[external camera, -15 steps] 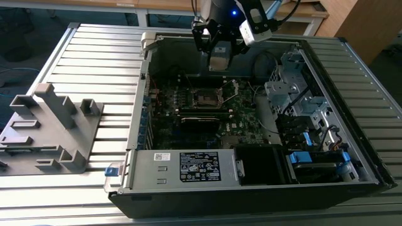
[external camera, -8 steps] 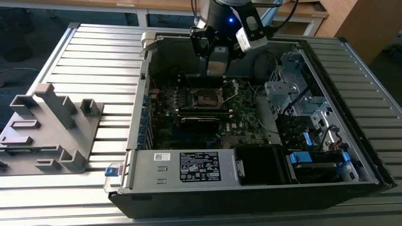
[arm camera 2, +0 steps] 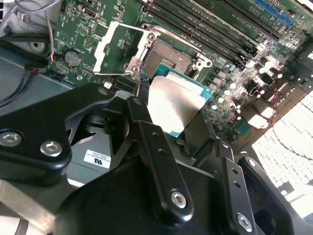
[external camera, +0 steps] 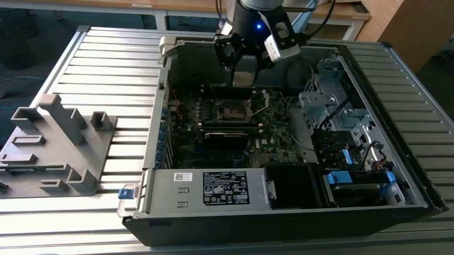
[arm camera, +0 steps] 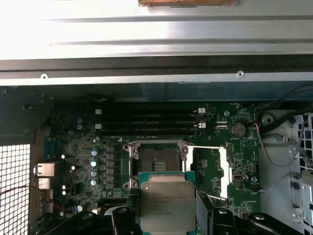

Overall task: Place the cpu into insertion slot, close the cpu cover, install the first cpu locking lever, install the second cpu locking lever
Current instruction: 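Place the cpu into insertion slot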

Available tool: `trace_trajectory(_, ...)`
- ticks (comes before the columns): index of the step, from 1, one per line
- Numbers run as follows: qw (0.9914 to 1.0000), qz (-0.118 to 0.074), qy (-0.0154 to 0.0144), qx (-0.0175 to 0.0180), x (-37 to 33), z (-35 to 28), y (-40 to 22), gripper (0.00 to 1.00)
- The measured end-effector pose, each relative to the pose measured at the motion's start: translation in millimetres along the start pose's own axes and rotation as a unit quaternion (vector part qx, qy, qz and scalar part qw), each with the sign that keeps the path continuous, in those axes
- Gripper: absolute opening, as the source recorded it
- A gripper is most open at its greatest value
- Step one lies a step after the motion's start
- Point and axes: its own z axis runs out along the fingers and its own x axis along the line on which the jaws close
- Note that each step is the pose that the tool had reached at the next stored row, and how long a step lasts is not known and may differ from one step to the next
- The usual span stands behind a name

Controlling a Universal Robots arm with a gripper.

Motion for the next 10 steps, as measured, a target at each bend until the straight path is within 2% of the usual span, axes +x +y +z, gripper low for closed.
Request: trace_trajectory(10,0.99994,-0.002,-0.0106,-0.0002,5.9,13.8,-1.3,0.54)
